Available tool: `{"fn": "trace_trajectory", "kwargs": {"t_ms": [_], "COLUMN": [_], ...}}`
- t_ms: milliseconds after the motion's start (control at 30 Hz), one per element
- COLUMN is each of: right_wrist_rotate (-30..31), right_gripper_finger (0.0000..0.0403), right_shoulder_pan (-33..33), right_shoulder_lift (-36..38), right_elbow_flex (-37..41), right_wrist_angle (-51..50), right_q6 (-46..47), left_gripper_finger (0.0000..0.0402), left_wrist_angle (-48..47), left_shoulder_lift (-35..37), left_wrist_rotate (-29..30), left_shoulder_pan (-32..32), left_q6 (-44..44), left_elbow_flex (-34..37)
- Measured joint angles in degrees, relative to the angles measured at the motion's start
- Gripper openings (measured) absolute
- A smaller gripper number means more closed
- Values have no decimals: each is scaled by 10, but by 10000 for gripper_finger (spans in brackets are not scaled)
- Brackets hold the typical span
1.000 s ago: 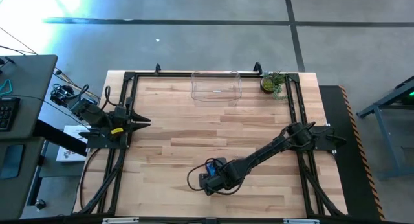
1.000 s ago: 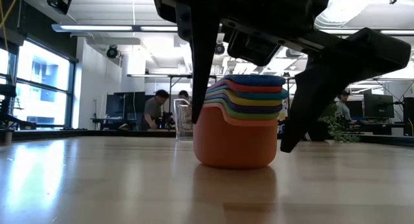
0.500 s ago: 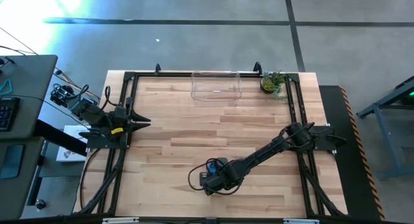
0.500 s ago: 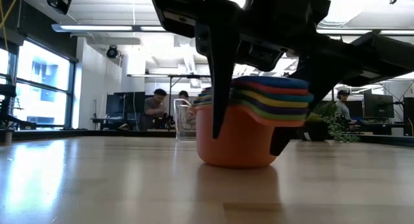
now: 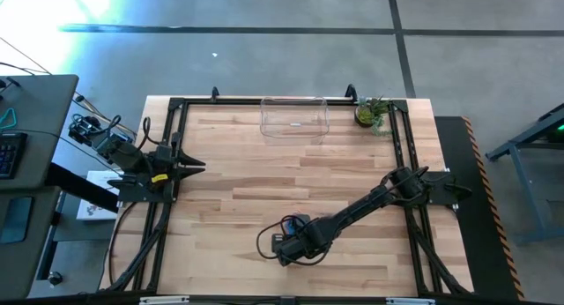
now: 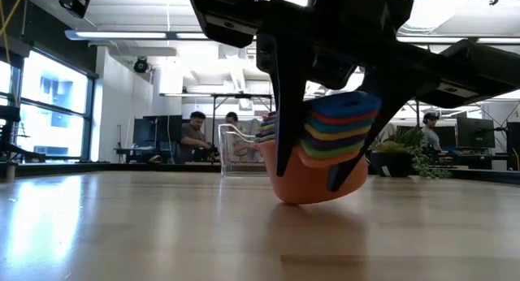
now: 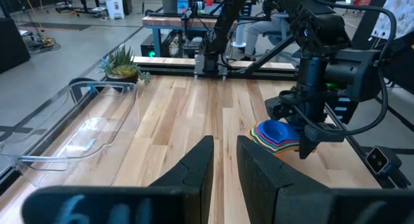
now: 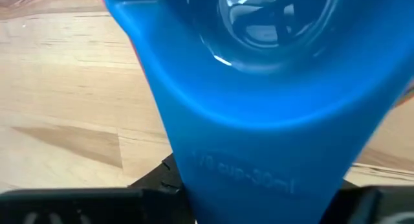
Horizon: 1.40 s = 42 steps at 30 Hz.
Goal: Nest measuring cups in basket
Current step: Put the nested measuring cups into the transparent bin
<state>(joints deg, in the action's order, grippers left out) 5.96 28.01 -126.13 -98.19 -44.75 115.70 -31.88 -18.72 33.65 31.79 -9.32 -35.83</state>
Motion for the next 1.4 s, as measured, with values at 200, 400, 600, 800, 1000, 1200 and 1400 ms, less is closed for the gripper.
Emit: {"fn": "trace_trajectory", "kwargs": {"t_ms": [200, 400, 600, 800, 1000, 1200, 1400], "right_wrist_rotate": [0, 1, 4, 11, 11, 24, 28], "right_gripper_finger": [119, 115, 113, 87, 64, 66, 66], "right_shoulder_pan": [-1, -2, -2, -3, -3, -3, -3], "right_shoulder_lift": [0, 0, 0, 0, 1, 1, 1], "right_elbow_flex": [0, 0, 0, 0, 0, 0, 0], "right_wrist_angle": [17, 22, 28, 35, 44, 43, 44], "right_q6": [0, -2, -12, -5, -2, 2, 13], "left_gripper_finger": [58, 58, 58, 58, 58, 58, 58], "left_wrist_angle": [0, 0, 0, 0, 0, 0, 0], "left_shoulder_lift": [0, 0, 0, 0, 0, 0, 0], "left_wrist_rotate": [0, 0, 0, 0, 0, 0, 0], "left_shoulder_pan": [0, 0, 0, 0, 0, 0, 0], "left_q6": [0, 0, 0, 0, 0, 0, 0], "left_elbow_flex": [0, 0, 0, 0, 0, 0, 0]}}
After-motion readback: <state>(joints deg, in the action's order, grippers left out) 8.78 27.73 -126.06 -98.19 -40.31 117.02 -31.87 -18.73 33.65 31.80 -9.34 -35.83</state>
